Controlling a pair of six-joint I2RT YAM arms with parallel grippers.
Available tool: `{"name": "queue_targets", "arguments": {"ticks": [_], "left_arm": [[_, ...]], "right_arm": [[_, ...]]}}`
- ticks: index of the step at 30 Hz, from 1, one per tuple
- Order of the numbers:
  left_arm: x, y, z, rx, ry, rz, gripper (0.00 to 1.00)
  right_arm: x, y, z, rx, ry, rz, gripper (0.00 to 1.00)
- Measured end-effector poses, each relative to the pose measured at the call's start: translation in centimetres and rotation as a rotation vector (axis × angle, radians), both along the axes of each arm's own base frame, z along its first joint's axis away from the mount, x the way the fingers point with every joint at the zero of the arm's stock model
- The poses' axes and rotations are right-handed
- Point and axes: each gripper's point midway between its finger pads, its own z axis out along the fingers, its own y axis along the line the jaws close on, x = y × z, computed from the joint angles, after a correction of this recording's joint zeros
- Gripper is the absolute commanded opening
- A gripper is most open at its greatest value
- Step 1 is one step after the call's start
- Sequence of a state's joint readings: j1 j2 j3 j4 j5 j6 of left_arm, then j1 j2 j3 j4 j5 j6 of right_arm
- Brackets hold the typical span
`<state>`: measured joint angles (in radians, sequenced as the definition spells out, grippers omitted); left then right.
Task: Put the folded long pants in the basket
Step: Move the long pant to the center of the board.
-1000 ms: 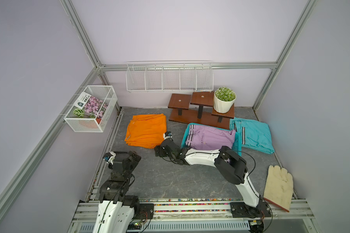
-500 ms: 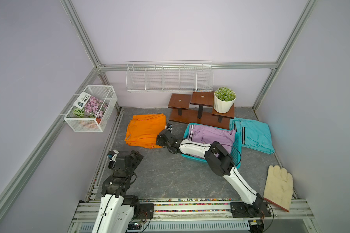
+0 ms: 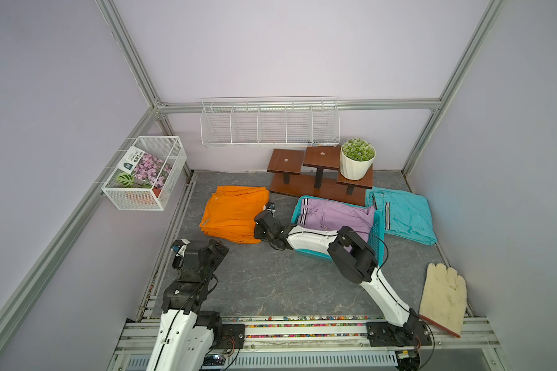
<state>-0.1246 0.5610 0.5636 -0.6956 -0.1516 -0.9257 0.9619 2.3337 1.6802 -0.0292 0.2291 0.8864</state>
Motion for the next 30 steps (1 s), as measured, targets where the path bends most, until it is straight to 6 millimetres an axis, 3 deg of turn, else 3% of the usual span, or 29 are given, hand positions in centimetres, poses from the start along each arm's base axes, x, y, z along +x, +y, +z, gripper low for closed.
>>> {"name": "queue_targets", "arguments": {"ticks": [5, 14, 24, 30], "left_arm": [[0.3, -0.5, -0.1, -0.014, -0.009, -0.025, 0.98], [0.6, -0.9, -0.8, -0.019, 0.016, -0.047, 0.98], [1.5, -1.8, -1.9, -0.031, 0.058, -0.094, 0.98], [2.0, -1.8, -2.5, -0.018, 0.075, -0.098, 0.98]], "right_arm": [[-4.8, -2.6, -0.3, -0.044, 0.012, 0.035, 0.0], [-11.7, -3.2, -0.4, -0.048, 0.016, 0.157, 0.0], [-18.3, -10.5, -0.6, -0.089, 0.063, 0.254, 0.0], [-19.6, -13.5, -0.8, -0.119, 0.071, 0.25, 0.0]]}}
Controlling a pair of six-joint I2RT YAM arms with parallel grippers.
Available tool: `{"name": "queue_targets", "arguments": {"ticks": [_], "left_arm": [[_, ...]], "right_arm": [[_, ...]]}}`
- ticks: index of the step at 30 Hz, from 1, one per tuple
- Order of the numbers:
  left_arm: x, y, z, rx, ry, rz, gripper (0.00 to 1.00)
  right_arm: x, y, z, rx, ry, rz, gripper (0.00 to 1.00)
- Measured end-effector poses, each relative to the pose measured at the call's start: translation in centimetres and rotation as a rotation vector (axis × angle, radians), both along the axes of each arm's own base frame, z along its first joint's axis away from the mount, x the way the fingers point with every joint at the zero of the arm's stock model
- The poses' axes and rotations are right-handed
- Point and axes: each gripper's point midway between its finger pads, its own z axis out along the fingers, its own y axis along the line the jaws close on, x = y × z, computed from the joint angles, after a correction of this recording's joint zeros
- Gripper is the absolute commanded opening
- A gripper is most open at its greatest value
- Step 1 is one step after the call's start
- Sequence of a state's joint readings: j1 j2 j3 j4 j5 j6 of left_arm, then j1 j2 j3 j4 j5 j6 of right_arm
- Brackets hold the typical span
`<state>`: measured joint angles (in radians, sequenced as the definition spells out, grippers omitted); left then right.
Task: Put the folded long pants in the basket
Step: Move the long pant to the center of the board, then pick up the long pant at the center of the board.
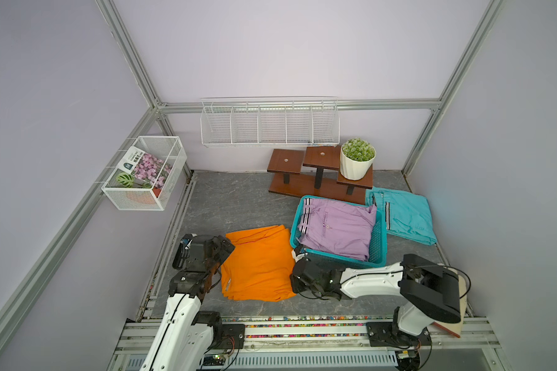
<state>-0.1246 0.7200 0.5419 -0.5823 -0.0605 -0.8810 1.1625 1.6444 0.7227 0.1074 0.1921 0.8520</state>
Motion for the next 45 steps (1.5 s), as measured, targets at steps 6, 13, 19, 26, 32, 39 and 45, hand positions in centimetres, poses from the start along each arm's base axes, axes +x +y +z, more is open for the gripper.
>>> {"name": "queue_targets", "arguments": {"ticks": [6, 13, 19, 26, 32, 39, 45], "left_arm": [[0.6, 0.0, -4.3, 0.01, 0.152, 0.014, 0.98], [-0.6, -0.1, -9.1, -0.014, 0.374, 0.067, 0.97], [-1.8, -0.4, -10.5, -0.035, 0.477, 0.073, 0.96], [1.3, -2.2, -10.8, -0.1, 0.401, -0.009, 0.86], [4.1, -4.1, -10.9, -0.159, 0.319, -0.095, 0.48], [3.9, -4.5, -10.9, -0.182, 0.306, -0.114, 0.0], [4.0, -4.5, -10.9, -0.182, 0.319, -0.113, 0.0]], "right_arm": [[0.3, 0.0, -0.2, -0.031, -0.002, -0.01, 0.0], [0.9, 0.0, -0.1, -0.037, -0.009, -0.02, 0.0], [1.1, -0.1, 0.0, -0.04, -0.017, -0.005, 0.0], [1.2, -0.1, 0.0, -0.048, -0.027, 0.012, 0.0], [1.4, -0.6, 0.3, -0.068, -0.044, 0.005, 0.0], [1.8, -0.9, 0.5, -0.094, -0.048, 0.0, 0.0], [1.9, -0.9, 0.8, -0.109, -0.048, 0.006, 0.0]]}}
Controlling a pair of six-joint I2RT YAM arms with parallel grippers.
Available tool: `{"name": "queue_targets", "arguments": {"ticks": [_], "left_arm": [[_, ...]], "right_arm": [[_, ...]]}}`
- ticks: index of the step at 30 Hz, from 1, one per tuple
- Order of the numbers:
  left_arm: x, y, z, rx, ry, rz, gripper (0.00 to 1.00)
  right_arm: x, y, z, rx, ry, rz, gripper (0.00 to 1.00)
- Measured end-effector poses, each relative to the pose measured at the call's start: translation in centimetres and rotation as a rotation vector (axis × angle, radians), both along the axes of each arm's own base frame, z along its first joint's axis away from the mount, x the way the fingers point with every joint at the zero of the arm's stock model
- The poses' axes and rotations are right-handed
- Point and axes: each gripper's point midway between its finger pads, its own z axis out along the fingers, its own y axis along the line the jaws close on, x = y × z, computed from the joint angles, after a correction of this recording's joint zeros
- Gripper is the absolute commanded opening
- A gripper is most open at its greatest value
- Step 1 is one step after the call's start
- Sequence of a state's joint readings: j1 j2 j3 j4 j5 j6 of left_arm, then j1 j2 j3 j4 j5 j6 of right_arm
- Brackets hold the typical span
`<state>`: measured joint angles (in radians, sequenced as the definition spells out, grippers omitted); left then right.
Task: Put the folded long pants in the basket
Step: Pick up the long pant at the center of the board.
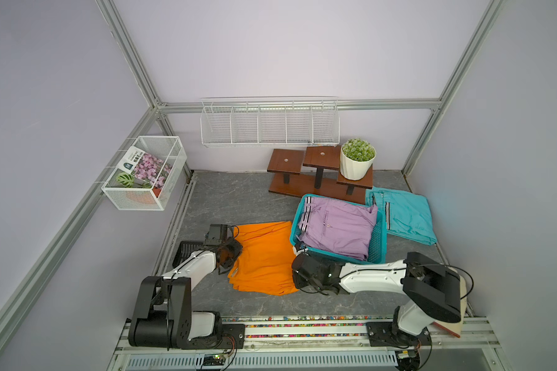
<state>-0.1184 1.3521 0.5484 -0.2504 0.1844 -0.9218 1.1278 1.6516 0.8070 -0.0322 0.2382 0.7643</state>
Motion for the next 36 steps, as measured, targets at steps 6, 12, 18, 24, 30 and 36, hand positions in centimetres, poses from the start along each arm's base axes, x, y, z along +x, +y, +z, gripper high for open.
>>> {"name": "queue_targets", "arguments": {"ticks": [6, 12, 18, 24, 30, 36], "left_arm": [[-2.0, 0.4, 0.9, 0.015, 0.042, 0.005, 0.0], [-3.4, 0.0, 4.6, -0.013, -0.016, -0.014, 0.0], [-3.5, -0.4, 8.3, -0.029, -0.076, -0.037, 0.0], [-3.2, -0.9, 10.5, -0.049, -0.095, -0.057, 0.0], [-2.2, -1.7, 13.9, -0.082, -0.122, -0.079, 0.0], [-1.6, -2.5, 17.2, -0.115, -0.181, -0.109, 0.0]], "right_arm": [[0.0, 0.0, 1.0, -0.004, -0.013, 0.023, 0.0], [0.2, 0.9, 4.8, 0.064, -0.057, 0.06, 0.0], [0.2, 1.9, 7.0, 0.114, -0.079, 0.089, 0.0], [0.1, 1.9, 7.7, 0.115, -0.088, 0.11, 0.0], [-0.2, 0.9, 11.5, 0.154, -0.137, 0.122, 0.0], [-0.7, -0.4, 14.4, 0.195, -0.17, 0.121, 0.0]]}}
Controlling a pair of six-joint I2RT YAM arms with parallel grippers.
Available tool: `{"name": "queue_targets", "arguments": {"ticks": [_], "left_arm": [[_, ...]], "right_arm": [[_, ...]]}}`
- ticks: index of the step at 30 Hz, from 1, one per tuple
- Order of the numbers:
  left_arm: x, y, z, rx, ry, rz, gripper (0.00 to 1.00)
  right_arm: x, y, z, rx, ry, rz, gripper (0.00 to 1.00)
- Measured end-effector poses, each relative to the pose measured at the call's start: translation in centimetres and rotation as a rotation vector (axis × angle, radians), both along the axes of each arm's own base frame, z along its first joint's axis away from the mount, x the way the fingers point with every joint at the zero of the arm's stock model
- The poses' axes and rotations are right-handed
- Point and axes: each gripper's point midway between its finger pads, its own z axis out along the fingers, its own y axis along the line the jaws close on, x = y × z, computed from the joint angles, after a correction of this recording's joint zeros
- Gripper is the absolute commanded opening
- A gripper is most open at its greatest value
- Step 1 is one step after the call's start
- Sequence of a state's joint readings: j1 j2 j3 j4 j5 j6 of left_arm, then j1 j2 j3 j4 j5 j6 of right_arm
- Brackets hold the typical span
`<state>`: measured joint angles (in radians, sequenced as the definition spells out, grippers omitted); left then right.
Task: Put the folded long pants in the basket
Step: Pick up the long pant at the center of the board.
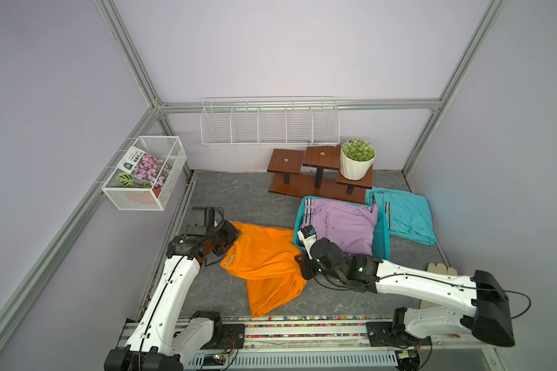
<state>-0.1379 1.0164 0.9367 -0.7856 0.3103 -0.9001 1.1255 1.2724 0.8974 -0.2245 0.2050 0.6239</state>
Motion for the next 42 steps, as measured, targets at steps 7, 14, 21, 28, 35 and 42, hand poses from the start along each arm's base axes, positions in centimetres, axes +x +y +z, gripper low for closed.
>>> {"name": "queue_targets", "arguments": {"ticks": [7, 14, 21, 28, 35, 42], "left_arm": [[-2.2, -0.5, -7.2, -0.023, 0.16, -0.02, 0.0], [-5.7, 0.0, -8.8, -0.057, 0.179, 0.027, 0.0], [-6.8, -0.7, -7.5, -0.141, 0.117, 0.034, 0.0], [-9.5, -1.4, -13.1, -0.181, 0.29, 0.048, 0.12], [-9.3, -1.5, -13.4, -0.164, 0.289, 0.033, 0.35], [-10.2, -1.2, -15.9, -0.114, 0.341, 0.019, 0.73]], "right_arm": [[-0.6, -0.9, -3.4, -0.027, 0.034, -0.011, 0.0], [-1.0, -1.4, -7.3, -0.082, 0.088, -0.029, 0.0], [-1.0, -2.7, -8.6, -0.09, 0.095, -0.078, 0.0], [-1.0, -3.5, -9.5, -0.112, 0.107, -0.098, 0.0], [0.3, -4.2, -10.3, -0.118, 0.13, -0.134, 0.0], [1.2, -4.8, -10.5, -0.112, 0.155, -0.156, 0.0]]}}
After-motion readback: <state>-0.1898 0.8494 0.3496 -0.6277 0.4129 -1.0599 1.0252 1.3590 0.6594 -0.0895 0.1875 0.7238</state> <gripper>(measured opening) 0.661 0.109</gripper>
